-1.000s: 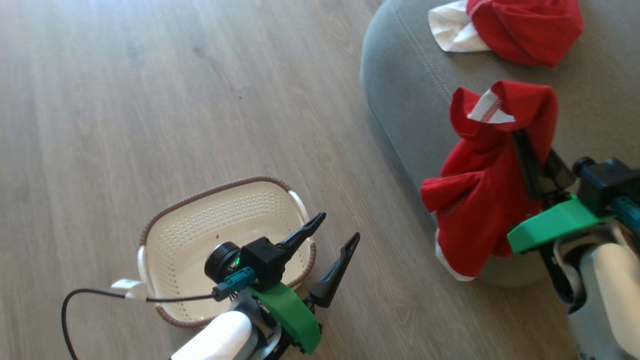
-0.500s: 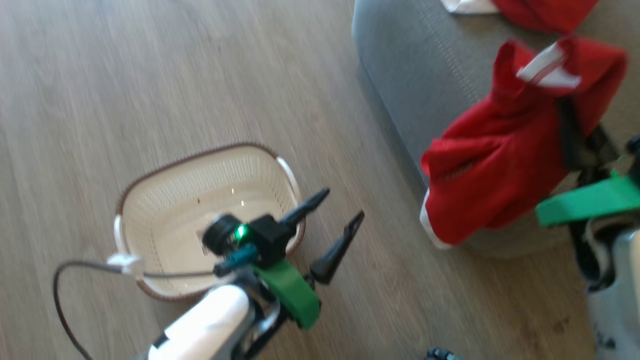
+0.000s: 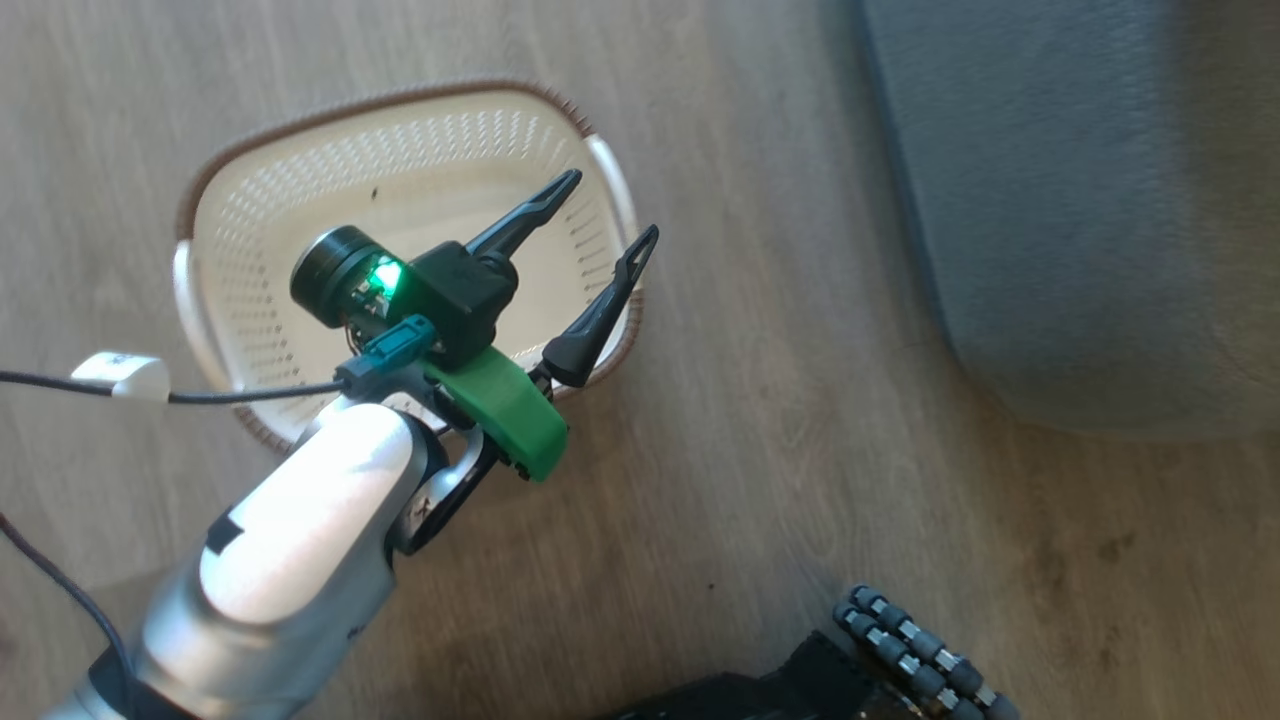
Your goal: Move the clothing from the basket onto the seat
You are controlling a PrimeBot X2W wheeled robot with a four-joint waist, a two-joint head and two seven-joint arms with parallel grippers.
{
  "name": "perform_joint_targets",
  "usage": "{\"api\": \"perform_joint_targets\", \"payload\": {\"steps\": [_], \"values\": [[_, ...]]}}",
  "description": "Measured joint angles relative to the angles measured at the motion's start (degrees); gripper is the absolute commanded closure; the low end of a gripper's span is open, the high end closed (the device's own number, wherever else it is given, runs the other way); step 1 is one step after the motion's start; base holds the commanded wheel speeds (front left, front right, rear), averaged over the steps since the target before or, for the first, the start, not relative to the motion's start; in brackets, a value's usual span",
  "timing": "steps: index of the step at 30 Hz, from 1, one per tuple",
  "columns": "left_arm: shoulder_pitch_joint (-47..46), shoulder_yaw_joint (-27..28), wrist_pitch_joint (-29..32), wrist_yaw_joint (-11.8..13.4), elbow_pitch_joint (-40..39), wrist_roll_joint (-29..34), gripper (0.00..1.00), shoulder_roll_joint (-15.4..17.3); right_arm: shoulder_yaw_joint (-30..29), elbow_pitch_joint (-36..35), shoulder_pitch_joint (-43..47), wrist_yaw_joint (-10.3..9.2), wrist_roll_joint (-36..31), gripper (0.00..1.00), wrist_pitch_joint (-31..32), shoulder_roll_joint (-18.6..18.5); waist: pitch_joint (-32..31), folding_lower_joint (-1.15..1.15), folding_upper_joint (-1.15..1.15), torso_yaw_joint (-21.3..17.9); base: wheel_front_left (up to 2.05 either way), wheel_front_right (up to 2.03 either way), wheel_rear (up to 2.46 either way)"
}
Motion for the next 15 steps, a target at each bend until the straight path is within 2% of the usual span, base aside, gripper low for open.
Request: {"api": "perform_joint_targets", "payload": {"steps": [3, 8, 11, 15], "values": [[0.02, 0.07, -0.56, 0.0, 0.44, -0.63, 0.0, -0.04, -7.12, 4.68, -8.3, -0.01, -1.6, 1.0, 3.08, -4.43, 1.6, -0.02, 0.0, 2.17, 0.0, 0.0, 0.0], [0.14, 0.92, -1.26, 0.04, 0.46, -1.02, 0.0, 0.41, -14.73, 8.96, -17.95, -0.01, -11.28, 1.0, 7.76, -13.44, 4.5, -0.03, 0.0, 4.87, 0.0, 0.0, 0.0], [0.07, 1.87, -1.25, 0.53, -0.81, -1.72, 0.0, 0.51, -17.91, 11.24, -18.98, -0.01, -15.3, 1.0, 9.11, -14.83, 6.99, -0.03, 0.0, 5.78, 0.0, 0.0, 0.0], [-0.4, 2.21, -1.09, 1.15, -2.15, -1.98, 0.0, 0.63, -24.41, 15.3, -17.13, 0.0, -20.65, 1.0, 7.2, -13.17, 11.0, -0.02, 0.0, 6.72, 0.0, 0.0, 0.0]]}}
